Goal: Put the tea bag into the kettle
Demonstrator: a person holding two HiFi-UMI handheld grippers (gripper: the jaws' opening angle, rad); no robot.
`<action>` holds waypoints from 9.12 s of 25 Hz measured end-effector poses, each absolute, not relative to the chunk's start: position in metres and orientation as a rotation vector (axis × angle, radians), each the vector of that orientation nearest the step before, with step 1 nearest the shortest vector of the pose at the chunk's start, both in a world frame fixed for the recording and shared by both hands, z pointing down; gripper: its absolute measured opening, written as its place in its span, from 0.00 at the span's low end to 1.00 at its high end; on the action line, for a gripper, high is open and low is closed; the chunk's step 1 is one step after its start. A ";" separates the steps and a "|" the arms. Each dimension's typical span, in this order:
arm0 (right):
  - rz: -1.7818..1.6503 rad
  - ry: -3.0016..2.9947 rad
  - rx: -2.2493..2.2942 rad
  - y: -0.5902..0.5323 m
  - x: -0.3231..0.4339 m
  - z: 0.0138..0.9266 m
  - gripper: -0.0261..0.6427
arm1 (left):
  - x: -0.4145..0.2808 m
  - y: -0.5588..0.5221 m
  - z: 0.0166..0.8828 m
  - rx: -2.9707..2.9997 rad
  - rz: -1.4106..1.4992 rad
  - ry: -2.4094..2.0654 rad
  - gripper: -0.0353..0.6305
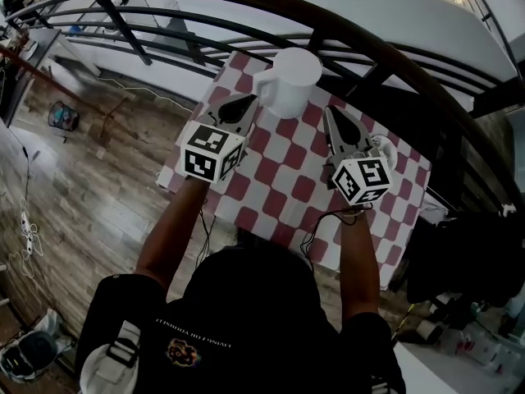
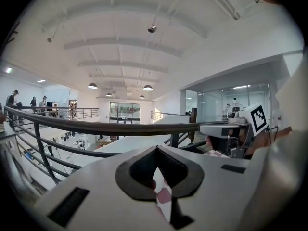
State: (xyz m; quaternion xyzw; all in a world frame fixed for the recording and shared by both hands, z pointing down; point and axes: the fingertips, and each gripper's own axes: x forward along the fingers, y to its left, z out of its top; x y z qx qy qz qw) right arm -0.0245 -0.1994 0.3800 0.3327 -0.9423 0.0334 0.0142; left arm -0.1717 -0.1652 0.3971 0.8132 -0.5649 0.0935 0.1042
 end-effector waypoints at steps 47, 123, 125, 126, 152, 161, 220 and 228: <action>0.326 -2.829 1.044 -0.316 -0.047 0.442 0.06 | -0.201 -0.276 0.475 2.126 0.432 -1.809 0.05; 0.221 -2.920 0.915 -0.273 -0.073 0.418 0.17 | -0.157 -0.249 0.471 2.341 0.450 -1.655 0.05; 0.222 -2.921 0.915 -0.273 -0.072 0.418 0.17 | -0.155 -0.248 0.469 2.343 0.398 -1.639 0.05; 0.222 -2.921 0.916 -0.272 -0.072 0.418 0.17 | -0.155 -0.248 0.468 2.344 0.390 -1.641 0.05; 0.256 -2.895 0.992 -0.267 -0.045 0.429 0.17 | -0.133 -0.247 0.466 2.371 0.418 -1.621 0.05; 0.277 -2.847 1.111 -0.268 0.003 0.436 0.17 | -0.090 -0.255 0.470 2.435 0.435 -1.532 0.05; 0.493 -2.370 1.875 -0.189 0.321 0.512 0.17 | 0.206 -0.239 0.518 2.749 0.586 -0.830 0.05; 0.521 -2.310 1.883 -0.204 0.329 0.534 0.17 | 0.208 -0.254 0.548 2.677 0.648 -0.819 0.05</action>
